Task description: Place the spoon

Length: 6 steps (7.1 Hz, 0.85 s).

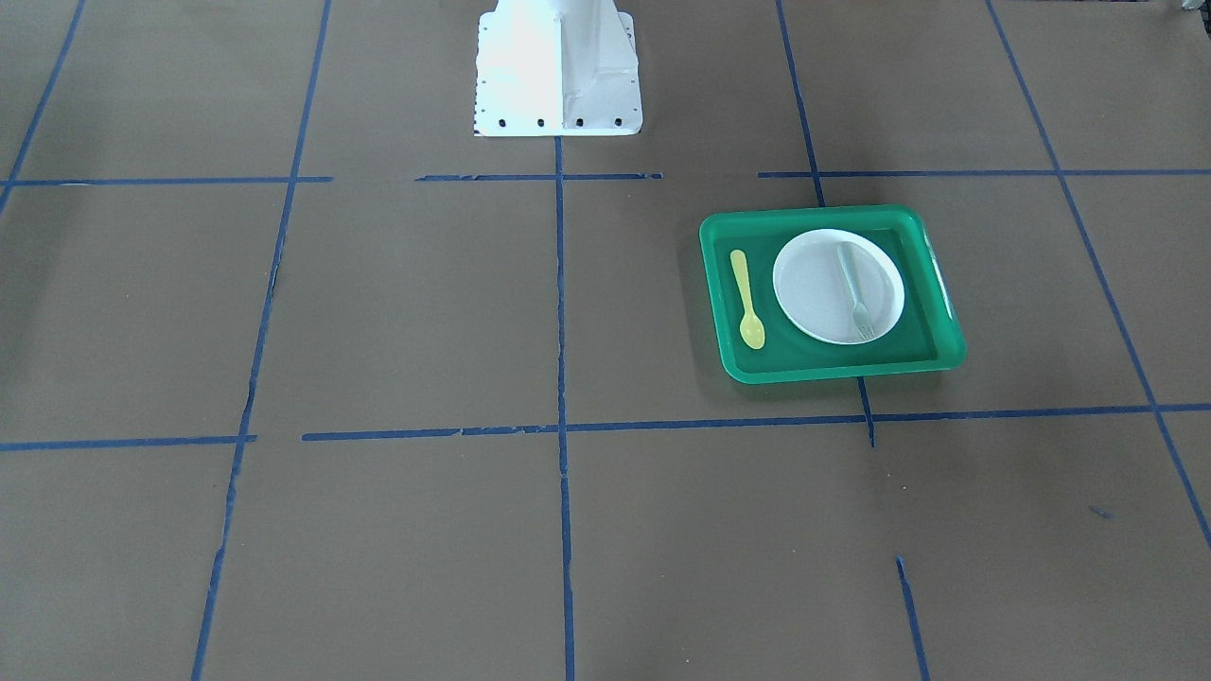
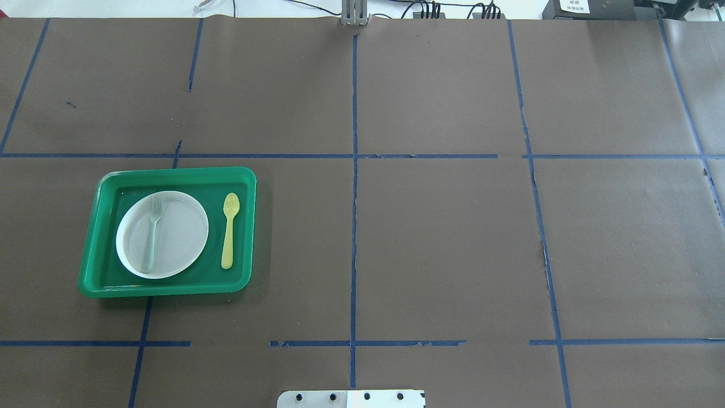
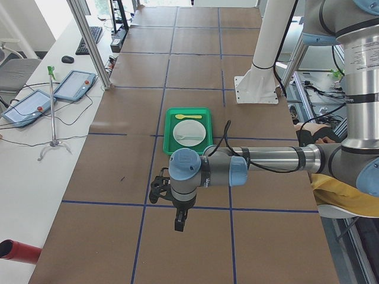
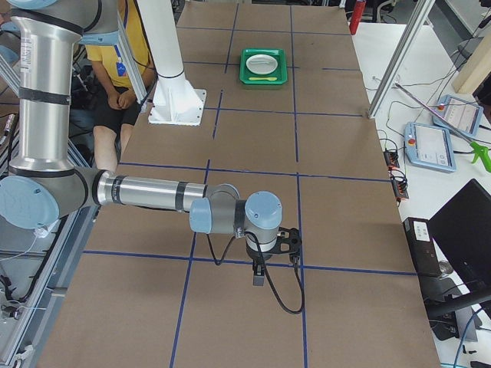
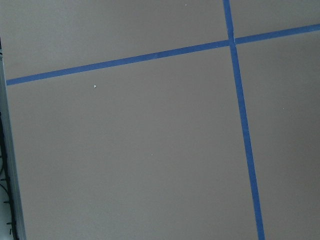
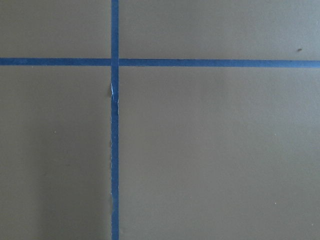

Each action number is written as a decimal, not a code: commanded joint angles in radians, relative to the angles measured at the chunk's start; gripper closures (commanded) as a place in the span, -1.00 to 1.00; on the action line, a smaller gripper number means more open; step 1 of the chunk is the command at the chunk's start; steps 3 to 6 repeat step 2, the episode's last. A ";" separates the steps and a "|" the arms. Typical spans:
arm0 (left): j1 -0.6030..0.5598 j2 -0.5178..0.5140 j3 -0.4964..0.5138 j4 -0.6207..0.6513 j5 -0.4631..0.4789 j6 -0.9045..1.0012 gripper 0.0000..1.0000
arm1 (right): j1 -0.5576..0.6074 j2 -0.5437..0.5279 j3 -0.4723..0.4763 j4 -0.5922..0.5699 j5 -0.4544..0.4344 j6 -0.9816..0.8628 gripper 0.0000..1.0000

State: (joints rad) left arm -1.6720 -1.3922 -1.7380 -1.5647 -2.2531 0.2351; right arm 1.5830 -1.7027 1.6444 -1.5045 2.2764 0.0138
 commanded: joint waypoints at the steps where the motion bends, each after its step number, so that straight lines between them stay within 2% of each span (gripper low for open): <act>1: 0.000 -0.001 0.002 -0.002 0.001 0.001 -1.00 | 0.000 0.000 0.000 0.000 0.000 0.000 -1.00; 6: 0.002 -0.001 0.003 -0.002 0.001 0.001 -1.00 | 0.000 0.000 0.000 0.000 0.000 0.000 -1.00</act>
